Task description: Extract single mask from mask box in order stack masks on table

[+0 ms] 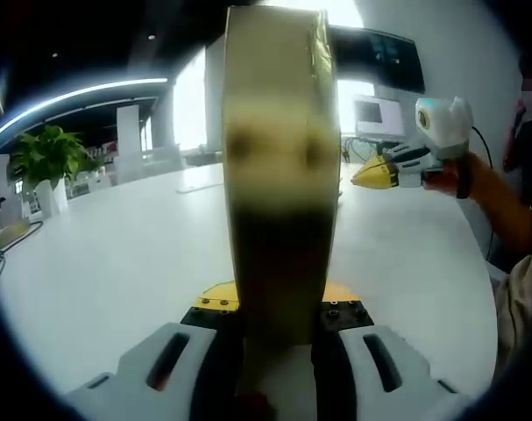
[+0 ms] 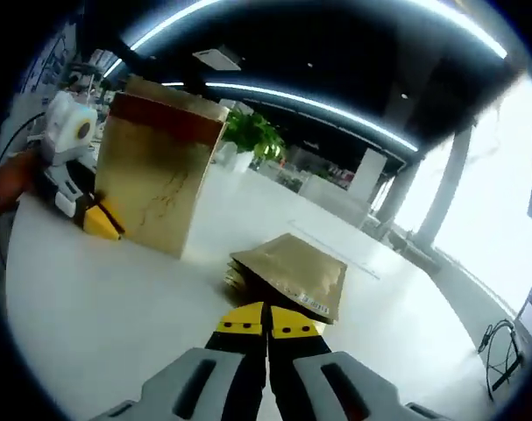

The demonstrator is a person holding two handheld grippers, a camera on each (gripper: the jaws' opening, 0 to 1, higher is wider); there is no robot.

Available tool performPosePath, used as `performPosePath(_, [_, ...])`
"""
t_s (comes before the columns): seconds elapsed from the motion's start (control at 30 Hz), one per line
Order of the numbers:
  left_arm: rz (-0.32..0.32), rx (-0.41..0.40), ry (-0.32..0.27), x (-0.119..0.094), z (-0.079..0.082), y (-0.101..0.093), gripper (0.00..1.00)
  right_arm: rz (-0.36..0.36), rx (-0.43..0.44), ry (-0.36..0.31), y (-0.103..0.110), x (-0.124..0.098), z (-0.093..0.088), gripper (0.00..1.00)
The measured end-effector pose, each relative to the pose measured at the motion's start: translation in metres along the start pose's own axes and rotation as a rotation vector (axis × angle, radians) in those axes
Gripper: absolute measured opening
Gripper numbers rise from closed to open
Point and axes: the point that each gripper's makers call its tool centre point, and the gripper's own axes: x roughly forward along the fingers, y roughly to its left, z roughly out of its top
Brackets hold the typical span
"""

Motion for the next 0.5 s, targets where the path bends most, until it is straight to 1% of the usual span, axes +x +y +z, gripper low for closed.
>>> performPosePath(0.07, [0.001, 0.0, 0.0, 0.0, 0.0, 0.002, 0.2, 0.001, 0.019, 0.003, -0.001, -0.001, -0.006, 0.0])
performPosePath(0.13, [0.002, 0.001, 0.0, 0.0, 0.0, 0.003, 0.2, -0.005, 0.046, -0.028, -0.003, -0.002, -0.006, 0.0])
performPosePath(0.27, [0.003, -0.003, 0.001, 0.0, -0.001, 0.004, 0.2, -0.009, 0.089, -0.047, -0.006, -0.002, -0.016, 0.0])
performPosePath(0.33, [0.004, -0.004, 0.001, 0.0, -0.001, 0.004, 0.2, -0.008, 0.121, -0.064, -0.004, -0.003, -0.019, 0.0])
performPosePath(0.5, [0.007, 0.0, 0.0, 0.0, -0.001, 0.004, 0.2, 0.002, 0.141, -0.087, -0.001, -0.005, -0.02, 0.0])
